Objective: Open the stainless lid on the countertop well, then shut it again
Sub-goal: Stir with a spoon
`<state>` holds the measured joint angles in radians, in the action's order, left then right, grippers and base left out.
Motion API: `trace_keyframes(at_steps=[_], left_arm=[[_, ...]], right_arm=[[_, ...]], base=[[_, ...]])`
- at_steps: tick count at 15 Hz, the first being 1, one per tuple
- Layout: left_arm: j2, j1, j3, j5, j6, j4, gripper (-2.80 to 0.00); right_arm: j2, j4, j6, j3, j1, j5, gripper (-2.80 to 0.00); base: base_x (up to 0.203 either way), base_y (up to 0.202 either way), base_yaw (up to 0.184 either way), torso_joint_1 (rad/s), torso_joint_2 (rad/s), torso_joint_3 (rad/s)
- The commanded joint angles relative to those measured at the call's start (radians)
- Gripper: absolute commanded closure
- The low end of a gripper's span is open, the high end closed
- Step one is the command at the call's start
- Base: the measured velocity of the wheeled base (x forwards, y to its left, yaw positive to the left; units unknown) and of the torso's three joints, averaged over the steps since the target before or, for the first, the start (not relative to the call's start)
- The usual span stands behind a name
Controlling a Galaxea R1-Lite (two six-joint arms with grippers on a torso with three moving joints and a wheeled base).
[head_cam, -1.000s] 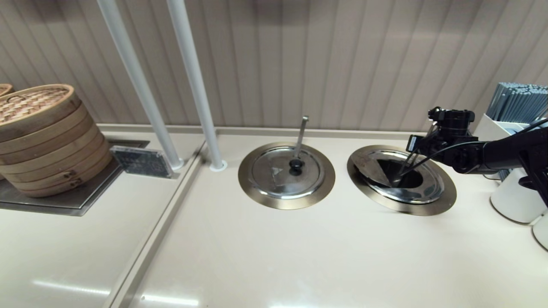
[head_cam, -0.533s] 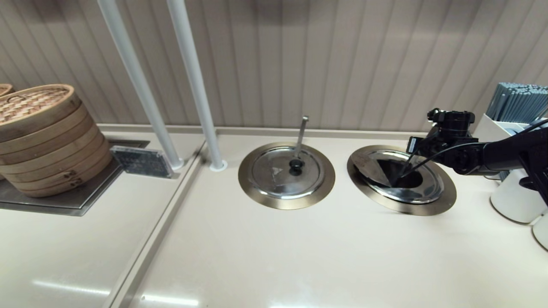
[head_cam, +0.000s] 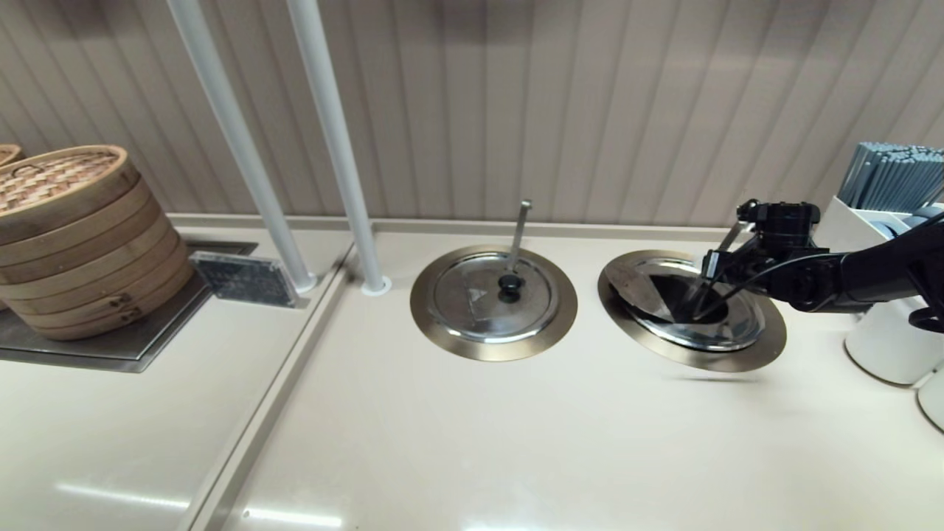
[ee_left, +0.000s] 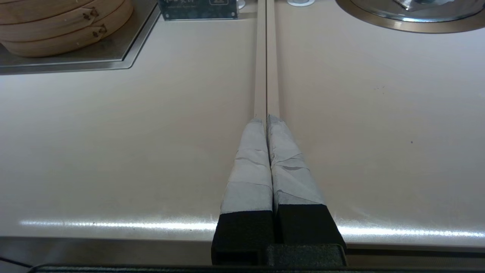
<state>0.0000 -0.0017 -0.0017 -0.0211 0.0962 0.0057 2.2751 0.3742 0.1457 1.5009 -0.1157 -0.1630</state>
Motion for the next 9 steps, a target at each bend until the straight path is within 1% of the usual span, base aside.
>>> trace_keyframes(at_steps=[1, 4, 7, 8, 9], left_arm=[[0.000, 0.000, 0.000, 0.000, 0.000, 0.000, 0.00], [0.000, 0.000, 0.000, 0.000, 0.000, 0.000, 0.00], [0.000, 0.000, 0.000, 0.000, 0.000, 0.000, 0.00], [0.000, 0.000, 0.000, 0.000, 0.000, 0.000, 0.00], [0.000, 0.000, 0.000, 0.000, 0.000, 0.000, 0.00]], right_arm=[[-0.122, 0.003, 0.030, -0.124, 0.005, 0.001, -2.80], [-0.278, 0.003, 0.055, -0.282, 0.021, 0.022, -2.80], [-0.412, 0.000, 0.050, -0.383, 0.051, 0.027, -2.80], [-0.468, 0.000, 0.023, -0.433, 0.082, 0.025, -2.80], [-0.514, 0.002, -0.038, -0.498, 0.128, 0.021, -2.80]], base=[[0.000, 0.000, 0.000, 0.000, 0.00, 0.000], [0.000, 0.000, 0.000, 0.000, 0.00, 0.000], [0.000, 0.000, 0.000, 0.000, 0.00, 0.000], [0.000, 0.000, 0.000, 0.000, 0.00, 0.000], [0.000, 0.000, 0.000, 0.000, 0.00, 0.000]])
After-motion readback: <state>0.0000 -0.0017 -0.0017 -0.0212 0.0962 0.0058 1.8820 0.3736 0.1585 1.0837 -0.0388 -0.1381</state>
